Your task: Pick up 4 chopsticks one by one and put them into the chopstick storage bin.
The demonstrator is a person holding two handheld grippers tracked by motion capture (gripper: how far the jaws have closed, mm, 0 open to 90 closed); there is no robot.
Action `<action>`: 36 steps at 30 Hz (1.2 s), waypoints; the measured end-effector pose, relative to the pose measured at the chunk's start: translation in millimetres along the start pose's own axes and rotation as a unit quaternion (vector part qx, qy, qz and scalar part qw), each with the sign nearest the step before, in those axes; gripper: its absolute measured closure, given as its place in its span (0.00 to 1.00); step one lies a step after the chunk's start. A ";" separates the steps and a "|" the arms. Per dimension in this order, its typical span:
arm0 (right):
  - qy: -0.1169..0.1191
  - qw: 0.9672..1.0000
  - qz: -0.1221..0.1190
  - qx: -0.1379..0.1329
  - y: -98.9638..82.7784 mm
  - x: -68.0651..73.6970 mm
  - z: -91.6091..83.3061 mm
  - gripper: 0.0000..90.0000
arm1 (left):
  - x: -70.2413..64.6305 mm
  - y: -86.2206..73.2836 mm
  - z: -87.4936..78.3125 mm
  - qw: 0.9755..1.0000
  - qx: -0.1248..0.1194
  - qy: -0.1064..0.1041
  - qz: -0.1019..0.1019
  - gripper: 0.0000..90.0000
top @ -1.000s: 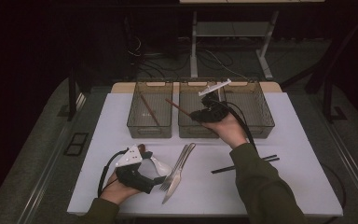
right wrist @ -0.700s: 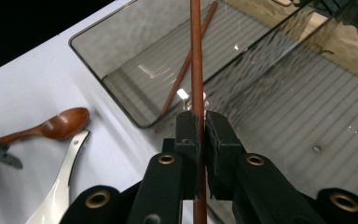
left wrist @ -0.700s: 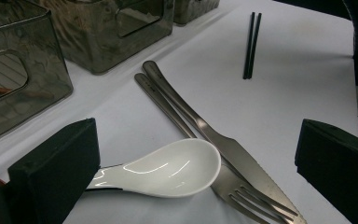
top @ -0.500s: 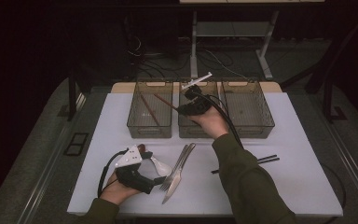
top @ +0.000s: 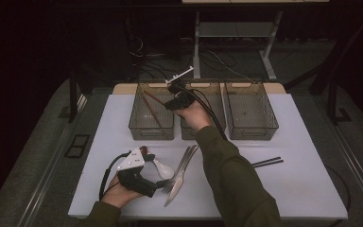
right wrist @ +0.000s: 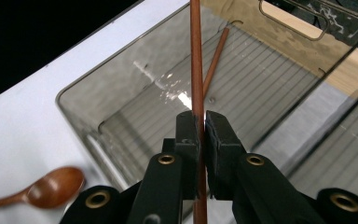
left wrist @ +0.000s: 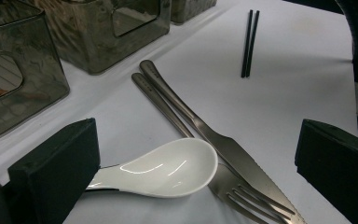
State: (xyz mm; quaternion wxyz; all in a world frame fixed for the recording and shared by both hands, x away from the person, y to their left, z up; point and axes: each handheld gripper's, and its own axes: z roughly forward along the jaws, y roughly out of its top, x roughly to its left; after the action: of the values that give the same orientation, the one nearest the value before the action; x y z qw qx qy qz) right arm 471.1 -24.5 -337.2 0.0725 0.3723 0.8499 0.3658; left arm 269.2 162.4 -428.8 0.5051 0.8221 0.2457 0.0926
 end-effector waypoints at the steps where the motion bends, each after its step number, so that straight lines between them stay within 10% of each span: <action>1: -0.001 1.000 0.002 0.001 2.2 0.1 3.0 0.93 | 0.0 -0.1 0.4 1.000 0.001 0.000 0.000 0.00; 25: -0.042 0.998 0.042 0.026 30.0 3.3 65.0 0.93 | -0.2 2.6 1.9 1.000 -0.005 -0.006 -0.001 0.00; 36: -0.026 0.999 0.036 -0.008 34.1 3.9 52.1 0.65 | -0.1 2.9 2.0 1.000 -0.005 -0.006 0.001 0.00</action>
State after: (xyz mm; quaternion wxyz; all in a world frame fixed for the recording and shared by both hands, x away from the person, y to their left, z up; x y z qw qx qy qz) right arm 508.8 23.3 -351.2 0.0843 0.4112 0.8308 0.3655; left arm 270.7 159.7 -427.1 0.5111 0.8200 0.2416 0.0891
